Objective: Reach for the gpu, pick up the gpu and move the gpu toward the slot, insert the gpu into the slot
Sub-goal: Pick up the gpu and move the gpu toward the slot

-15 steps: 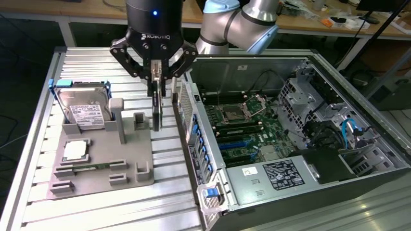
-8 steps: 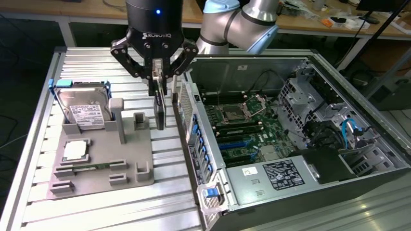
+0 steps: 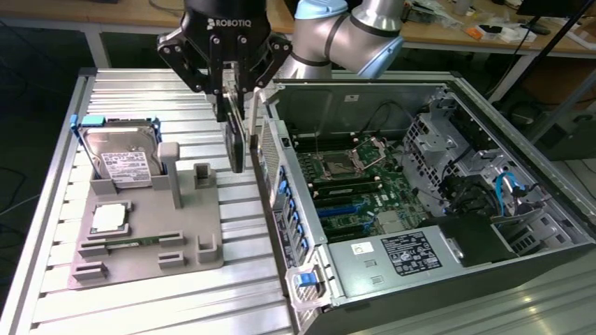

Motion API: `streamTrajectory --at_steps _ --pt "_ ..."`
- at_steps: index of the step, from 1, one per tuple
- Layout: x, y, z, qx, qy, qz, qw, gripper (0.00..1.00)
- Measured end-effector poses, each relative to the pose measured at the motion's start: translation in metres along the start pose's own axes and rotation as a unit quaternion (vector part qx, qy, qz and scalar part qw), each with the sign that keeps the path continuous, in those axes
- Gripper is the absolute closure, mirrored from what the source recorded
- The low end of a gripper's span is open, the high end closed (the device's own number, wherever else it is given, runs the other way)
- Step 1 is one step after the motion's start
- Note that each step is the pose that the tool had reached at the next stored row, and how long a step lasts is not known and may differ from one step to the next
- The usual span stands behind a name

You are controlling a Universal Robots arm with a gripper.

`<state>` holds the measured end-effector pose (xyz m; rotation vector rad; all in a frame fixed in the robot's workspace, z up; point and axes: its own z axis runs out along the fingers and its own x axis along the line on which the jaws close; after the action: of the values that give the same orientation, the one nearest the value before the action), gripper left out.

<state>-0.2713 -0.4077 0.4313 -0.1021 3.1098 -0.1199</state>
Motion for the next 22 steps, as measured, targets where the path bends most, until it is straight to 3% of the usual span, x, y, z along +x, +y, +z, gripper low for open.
streamTrajectory --at_steps 5,7,13,14,17,22 --pt "0.000 -0.0001 -0.0106 -0.0016 -0.0006 -0.006 1.0000 0.73" --pt "-0.001 0.0002 -0.0113 -0.0052 -0.0010 -0.008 1.0000 0.73" --pt "-0.002 0.0007 -0.0134 -0.0203 -0.0027 -0.017 0.9996 0.73" --pt "-0.002 0.0005 -0.0161 -0.0215 -0.0029 -0.018 0.9996 0.73" --pt "-0.004 -0.0004 -0.0246 -0.0221 -0.0030 -0.019 0.9996 0.73" --pt "-0.017 -0.0012 -0.0249 -0.0222 -0.0030 -0.019 0.9996 0.73"
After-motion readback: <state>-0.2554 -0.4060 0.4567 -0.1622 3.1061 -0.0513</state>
